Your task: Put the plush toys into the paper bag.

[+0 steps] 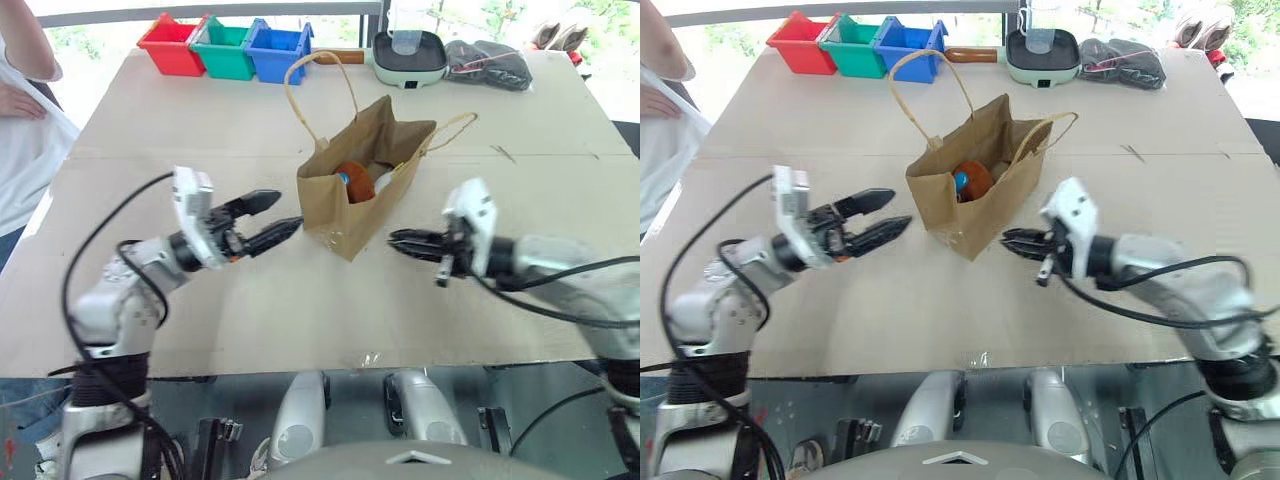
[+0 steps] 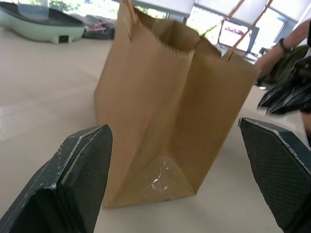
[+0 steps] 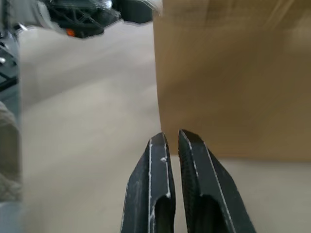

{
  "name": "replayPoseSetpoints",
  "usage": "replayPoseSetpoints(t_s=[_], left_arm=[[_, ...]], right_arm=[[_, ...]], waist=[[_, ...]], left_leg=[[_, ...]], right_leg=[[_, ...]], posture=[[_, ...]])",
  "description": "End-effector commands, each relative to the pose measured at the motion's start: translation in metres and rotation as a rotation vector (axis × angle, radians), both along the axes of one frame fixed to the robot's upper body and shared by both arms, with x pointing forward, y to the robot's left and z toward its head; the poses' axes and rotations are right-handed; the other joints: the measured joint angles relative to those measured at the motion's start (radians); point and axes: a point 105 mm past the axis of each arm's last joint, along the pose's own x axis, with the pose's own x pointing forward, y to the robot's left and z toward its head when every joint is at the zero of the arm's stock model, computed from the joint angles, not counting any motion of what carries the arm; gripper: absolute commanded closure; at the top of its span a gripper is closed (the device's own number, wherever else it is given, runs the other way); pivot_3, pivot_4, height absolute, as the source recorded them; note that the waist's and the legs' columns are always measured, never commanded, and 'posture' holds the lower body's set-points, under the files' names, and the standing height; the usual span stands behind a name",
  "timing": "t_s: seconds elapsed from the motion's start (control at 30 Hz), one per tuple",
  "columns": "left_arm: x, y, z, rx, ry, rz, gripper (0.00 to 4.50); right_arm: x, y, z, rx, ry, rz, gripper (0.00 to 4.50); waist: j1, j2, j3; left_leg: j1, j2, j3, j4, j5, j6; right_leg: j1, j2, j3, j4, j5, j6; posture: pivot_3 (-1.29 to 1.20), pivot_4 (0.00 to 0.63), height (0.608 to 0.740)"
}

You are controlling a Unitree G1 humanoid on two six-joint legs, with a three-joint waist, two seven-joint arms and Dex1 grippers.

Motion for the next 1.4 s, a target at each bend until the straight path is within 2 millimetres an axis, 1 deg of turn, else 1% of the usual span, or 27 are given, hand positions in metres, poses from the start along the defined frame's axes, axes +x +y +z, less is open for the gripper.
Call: replayPoseSetpoints(t_s=[0.03, 0.17, 0.2, 0.3, 0.43, 0.53, 0.6, 0.7, 0.73, 0.77, 0.83, 0.87, 0.9, 0.93, 0.97, 1.0, 1.03, 1.07, 1.1, 1.13, 1.2, 1.23, 1.27, 1.3, 1.33, 1.4], left_arm=[[0.006, -0.015, 0.009, 0.043, -0.101, -0.017, 0.00], [0.017, -0.024, 0.008, 0.049, -0.131, 0.017, 0.00], [0.019, -0.029, 0.008, 0.044, -0.146, 0.029, 0.00], [0.020, -0.037, 0.010, 0.020, -0.176, 0.072, 0.00], [0.023, -0.038, 0.007, 0.018, -0.205, 0.137, 0.00], [0.030, -0.040, 0.005, 0.023, -0.226, 0.210, 0.00], [0.034, -0.042, 0.002, 0.035, -0.234, 0.247, 0.00], [0.036, -0.046, 0.002, -0.043, -0.208, 0.264, 0.79], [0.035, -0.048, 0.002, -0.055, -0.211, 0.257, 1.17], [0.035, -0.048, 0.002, -0.055, -0.217, 0.253, 1.74], [0.036, -0.047, 0.001, -0.059, -0.221, 0.239, 2.52], [0.037, -0.046, 0.000, -0.054, -0.227, 0.229, 2.97], [0.037, -0.045, 0.000, -0.057, -0.231, 0.213, 3.54], [0.037, -0.044, 0.000, -0.059, -0.235, 0.202, 3.90], [0.036, -0.043, 0.001, -0.065, -0.240, 0.185, 4.40], [0.034, -0.041, 0.005, -0.075, -0.251, 0.124, 4.48], [0.032, -0.039, 0.008, -0.082, -0.261, 0.080, 4.50], [0.029, -0.033, 0.014, -0.094, -0.263, -0.023, 4.50], [0.026, -0.028, 0.018, -0.099, -0.266, -0.109, 4.50], [0.027, -0.021, 0.020, -0.062, -0.280, -0.169, 4.50], [0.031, -0.013, 0.020, -0.003, -0.298, -0.241, 4.50], [0.035, -0.009, 0.020, 0.026, -0.304, -0.270, 4.50], [0.037, -0.007, 0.020, 0.041, -0.306, -0.291, 4.50], [0.039, -0.005, 0.019, 0.051, -0.309, -0.307, 4.50], [0.040, -0.004, 0.018, 0.068, -0.309, -0.333, 4.50], [0.045, -0.004, 0.011, 0.121, -0.298, -0.386, 4.50]], right_arm=[[0.019, 0.017, 0.009, 0.034, -0.102, -0.013, 4.45], [0.037, 0.035, -0.002, 0.039, -0.118, -0.022, 4.45], [0.041, 0.039, -0.005, 0.042, -0.120, -0.023, 4.45], [0.048, 0.049, -0.010, 0.064, -0.123, -0.029, 4.45], [0.054, 0.059, -0.015, 0.070, -0.133, -0.027, 4.45], [0.052, 0.063, -0.018, 0.070, -0.139, -0.009, 4.45], [0.048, 0.060, -0.020, 0.058, -0.151, 0.006, 4.45], [0.036, 0.050, -0.014, 0.066, -0.174, 0.018, 4.50], [0.032, 0.046, -0.011, 0.061, -0.200, 0.021, 4.50], [0.029, 0.043, -0.008, 0.054, -0.235, 0.012, 4.50], [0.023, 0.036, -0.002, 0.054, -0.297, -0.005, 4.50], [0.019, 0.030, -0.003, 0.054, -0.281, 0.000, 4.50], [0.015, 0.023, -0.002, 0.045, -0.283, -0.008, 4.50], [0.012, 0.019, -0.002, 0.038, -0.283, -0.013, 4.50], [0.009, 0.014, -0.001, 0.032, -0.291, -0.024, 4.50], [0.003, 0.001, 0.007, 0.056, -0.291, -0.063, 4.50], [-0.003, -0.008, 0.012, 0.073, -0.289, -0.086, 3.95], [-0.014, -0.023, 0.018, 0.070, -0.299, -0.114, 3.66], [-0.023, -0.034, 0.021, 0.063, -0.304, -0.135, 3.25], [-0.031, -0.045, 0.024, 0.045, -0.309, -0.158, 2.75], [-0.043, -0.059, 0.027, 0.015, -0.316, -0.191, 1.73], [-0.047, -0.067, 0.029, 0.001, -0.323, -0.214, 1.37], [-0.050, -0.072, 0.031, -0.005, -0.327, -0.232, 0.83], [-0.052, -0.075, 0.032, -0.008, -0.327, -0.243, 0.49], [-0.054, -0.080, 0.033, -0.009, -0.330, -0.261, 0.04], [-0.060, -0.093, 0.038, -0.033, -0.350, -0.313, 0.04]], waist=[[-0.002, 0.000, 0.000], [-0.001, 0.000, 0.000], [0.000, 0.000, 0.000], [0.001, 0.000, 0.000], [0.000, 0.000, 0.000], [0.001, 0.000, 0.000], [0.002, 0.000, 0.000], [0.007, 0.000, 0.000], [0.006, 0.000, 0.000], [0.005, 0.000, 0.000], [0.004, 0.000, 0.000], [0.002, 0.000, 0.000], [0.002, 0.000, 0.000], [0.003, 0.000, 0.000], [0.003, 0.000, 0.000], [0.004, 0.000, 0.000], [0.004, 0.000, 0.000], [0.008, 0.001, 0.000], [0.010, 0.001, 0.000], [0.008, 0.001, 0.000], [0.006, 0.001, 0.000], [0.003, 0.001, 0.000], [0.002, 0.001, 0.000], [0.002, 0.001, 0.000], [0.001, 0.001, 0.000], [0.000, 0.001, 0.000]], left_leg=[[0.000, 0.000, 0.001, 0.000, 0.000, 0.000], [0.000, 0.000, 0.000, 0.000, 0.000, 0.000], [0.000, 0.000, 0.000, 0.000, 0.000, 0.000], [0.000, 0.000, 0.000, 0.000, 0.000, 0.000], [0.000, 0.000, 0.000, 0.000, 0.000, 0.000], [0.000, 0.000, 0.000, 0.000, 0.000, 0.000], [0.000, 0.000, -0.001, 0.000, 0.000, 0.000], [0.000, -0.001, -0.001, 0.000, 0.000, 0.000], [0.000, -0.001, -0.001, 0.000, 0.000, 0.000], [-0.001, -0.001, -0.001, 0.000, 0.000, 0.000], [0.000, -0.001, -0.001, 0.001, 0.000, 0.000], [0.000, -0.001, -0.001, 0.001, 0.000, 0.000], [0.000, -0.001, -0.001, 0.001, 0.000, 0.000], [0.000, -0.001, -0.001, 0.000, 0.000, 0.000], [0.000, -0.001, -0.001, 0.000, 0.000, 0.000], [0.000, -0.001, -0.001, 0.000, 0.000, 0.000], [0.000, -0.001, -0.001, 0.000, 0.000, 0.000], [0.000, -0.001, -0.002, 0.001, 0.000, 0.000], [-0.001, -0.001, -0.002, 0.001, 0.000, 0.000], [-0.002, -0.001, -0.003, 0.001, 0.000, 0.000], [-0.001, -0.001, -0.003, 0.001, 0.000, 0.000], [0.000, -0.001, -0.002, 0.001, 0.000, 0.000], [0.002, -0.001, -0.002, 0.001, 0.000, 0.000], [0.002, -0.001, -0.002, 0.001, 0.000, 0.000], [0.002, -0.001, -0.002, 0.002, 0.000, 0.000], [0.002, -0.001, -0.001, 0.002, 0.000, 0.000]], right_leg=[[0.000, 0.000, 0.001, 0.000, 0.000, 0.000], [0.000, 0.000, 0.000, 0.000, 0.000, 0.000], [0.000, 0.000, 0.000, 0.000, 0.000, 0.000], [0.000, 0.000, 0.000, 0.000, 0.000, 0.000], [0.000, 0.000, 0.000, 0.001, 0.000, 0.000], [0.000, 0.000, -0.001, 0.001, 0.001, 0.000], [0.000, 0.000, -0.001, 0.001, 0.001, 0.000], [0.000, -0.001, -0.001, 0.001, 0.001, 0.000], [0.000, -0.001, -0.001, 0.001, 0.001, 0.000], [0.000, -0.002, -0.001, 0.001, 0.001, 0.000], [0.000, -0.002, -0.001, 0.001, 0.001, 0.000], [0.000, -0.001, -0.001, 0.001, 0.001, 0.000], [0.000, -0.001, -0.001, 0.001, 0.001, 0.000], [0.000, -0.001, -0.001, 0.001, 0.001, 0.000], [0.001, -0.001, -0.001, 0.001, 0.001, 0.000], [0.001, -0.001, -0.001, 0.001, 0.001, 0.000], [0.001, -0.001, -0.001, 0.001, 0.000, 0.000], [0.001, -0.001, -0.002, 0.001, 0.000, 0.000], [0.001, -0.001, -0.002, 0.001, 0.000, 0.000], [0.001, -0.001, -0.004, 0.000, 0.000, 0.000], [0.001, -0.001, -0.004, 0.001, 0.000, 0.000], [0.002, 0.000, -0.003, 0.000, 0.000, 0.000], [0.004, 0.000, -0.003, 0.000, 0.000, 0.000], [0.004, 0.000, -0.003, 0.000, 0.000, 0.000], [0.004, 0.000, -0.002, 0.000, 0.000, 0.000], [0.004, 0.001, -0.001, 0.000, 0.000, 0.000]], posture=[[0.00, 0.150, 0.740], [0.00, 0.150, 0.740], [0.00, 0.150, 0.740], [0.00, 0.150, 0.740], [0.00, 0.150, 0.740], [0.00, 0.150, 0.740], [0.00, 0.150, 0.740], [0.00, 0.150, 0.740], [0.00, 0.150, 0.740], [0.00, 0.150, 0.740], [0.00, 0.150, 0.740], [0.00, 0.150, 0.740], [0.00, 0.150, 0.740], [0.00, 0.150, 0.740], [0.00, 0.150, 0.740], [0.00, 0.150, 0.740], [0.00, 0.150, 0.740], [0.00, 0.150, 0.740], [0.00, 0.150, 0.740], [0.00, 0.150, 0.740], [0.00, 0.150, 0.740], [0.00, 0.150, 0.740], [0.00, 0.150, 0.740], [0.00, 0.150, 0.740], [0.00, 0.150, 0.740], [0.00, 0.150, 0.740]])
